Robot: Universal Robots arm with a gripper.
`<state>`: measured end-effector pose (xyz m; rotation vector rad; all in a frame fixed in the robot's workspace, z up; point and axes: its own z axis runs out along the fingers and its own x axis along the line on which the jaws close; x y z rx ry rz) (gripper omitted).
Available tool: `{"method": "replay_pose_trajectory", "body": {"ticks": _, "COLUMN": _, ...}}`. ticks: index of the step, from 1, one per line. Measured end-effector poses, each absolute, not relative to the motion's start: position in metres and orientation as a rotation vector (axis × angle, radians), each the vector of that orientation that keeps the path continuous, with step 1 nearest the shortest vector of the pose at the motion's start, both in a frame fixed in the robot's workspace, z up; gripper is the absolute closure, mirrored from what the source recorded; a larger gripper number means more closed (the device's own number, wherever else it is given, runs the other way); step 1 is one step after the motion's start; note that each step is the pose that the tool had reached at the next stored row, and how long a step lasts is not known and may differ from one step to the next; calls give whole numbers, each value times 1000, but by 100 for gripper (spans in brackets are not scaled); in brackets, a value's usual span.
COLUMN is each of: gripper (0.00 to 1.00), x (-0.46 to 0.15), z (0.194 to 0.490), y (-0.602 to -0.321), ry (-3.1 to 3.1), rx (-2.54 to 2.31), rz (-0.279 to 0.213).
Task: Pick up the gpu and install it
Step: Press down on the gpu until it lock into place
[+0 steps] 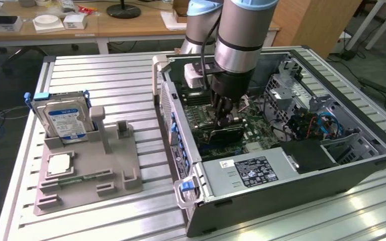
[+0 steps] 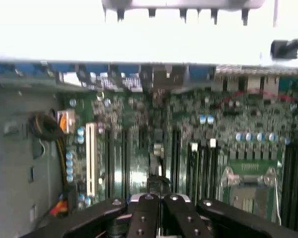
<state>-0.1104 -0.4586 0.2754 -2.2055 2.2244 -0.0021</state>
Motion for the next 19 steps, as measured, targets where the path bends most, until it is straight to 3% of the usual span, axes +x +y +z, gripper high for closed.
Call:
{"method": "replay_pose_trajectory", "body": {"ticks": 13, "gripper": 90, "x": -110, "z": 277, "y": -448, "ry": 2331, "rx": -2310, "rz": 233}}
{"method": "replay_pose_trajectory", "body": {"ticks": 19, "gripper": 90, "x": -110, "z": 277, "y": -436, "ry": 2360, "rx": -2339, "rz": 314}}
